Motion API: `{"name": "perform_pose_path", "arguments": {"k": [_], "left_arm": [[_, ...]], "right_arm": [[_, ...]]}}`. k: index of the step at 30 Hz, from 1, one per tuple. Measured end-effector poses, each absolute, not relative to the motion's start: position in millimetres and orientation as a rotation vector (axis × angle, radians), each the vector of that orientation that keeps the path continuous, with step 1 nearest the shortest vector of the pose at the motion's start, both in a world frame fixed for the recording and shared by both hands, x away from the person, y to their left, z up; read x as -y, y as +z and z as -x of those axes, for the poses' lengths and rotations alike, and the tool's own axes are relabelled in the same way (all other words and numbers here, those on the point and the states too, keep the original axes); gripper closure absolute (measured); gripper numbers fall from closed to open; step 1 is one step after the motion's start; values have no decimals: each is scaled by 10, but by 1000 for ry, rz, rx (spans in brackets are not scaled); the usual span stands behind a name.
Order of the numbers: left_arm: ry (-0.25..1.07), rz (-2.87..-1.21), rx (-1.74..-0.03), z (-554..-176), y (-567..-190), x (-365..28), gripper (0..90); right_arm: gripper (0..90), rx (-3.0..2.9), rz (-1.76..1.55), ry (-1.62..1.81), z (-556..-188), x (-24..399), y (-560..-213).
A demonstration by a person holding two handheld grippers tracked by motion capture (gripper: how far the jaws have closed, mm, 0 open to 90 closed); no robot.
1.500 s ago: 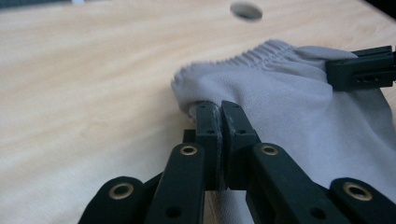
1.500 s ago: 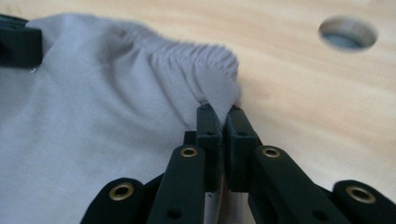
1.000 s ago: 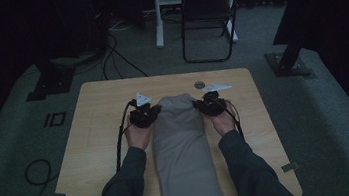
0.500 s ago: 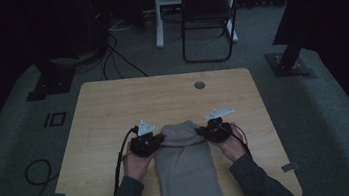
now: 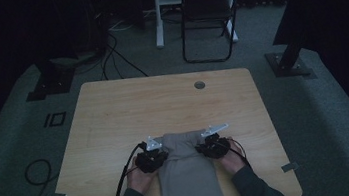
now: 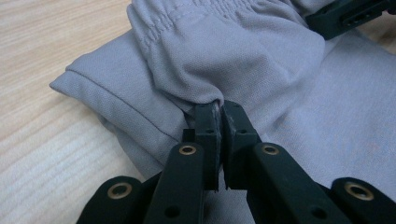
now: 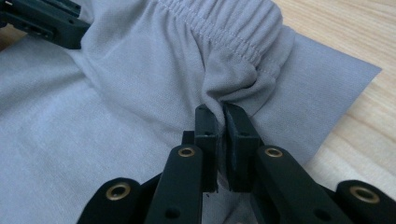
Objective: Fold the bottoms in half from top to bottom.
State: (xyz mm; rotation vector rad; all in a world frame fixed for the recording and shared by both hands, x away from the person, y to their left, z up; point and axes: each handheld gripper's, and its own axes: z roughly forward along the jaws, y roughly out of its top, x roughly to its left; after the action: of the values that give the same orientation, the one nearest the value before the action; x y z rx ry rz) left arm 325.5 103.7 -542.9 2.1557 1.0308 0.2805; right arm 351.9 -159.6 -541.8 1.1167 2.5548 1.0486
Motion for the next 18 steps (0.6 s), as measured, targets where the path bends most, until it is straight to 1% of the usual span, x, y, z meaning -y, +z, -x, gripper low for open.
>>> {"name": "perform_pose_path", "arguments": {"k": [7, 12, 18], "left_arm": [[322, -2129, -1050, -3476, -5447, -992, 860], [356, -2115, -1065, -3789, -5456, -947, 859], [413, -2123, -1070, -3990, -5454, -900, 859]], "right_arm": [[856, -2509, -1146, 1054, -3704, 1611, -5435], [856, -2466, -1199, 1043, -3952, 1614, -5434], [856, -2433, -1204, 994, -4136, 1564, -5421]]}}
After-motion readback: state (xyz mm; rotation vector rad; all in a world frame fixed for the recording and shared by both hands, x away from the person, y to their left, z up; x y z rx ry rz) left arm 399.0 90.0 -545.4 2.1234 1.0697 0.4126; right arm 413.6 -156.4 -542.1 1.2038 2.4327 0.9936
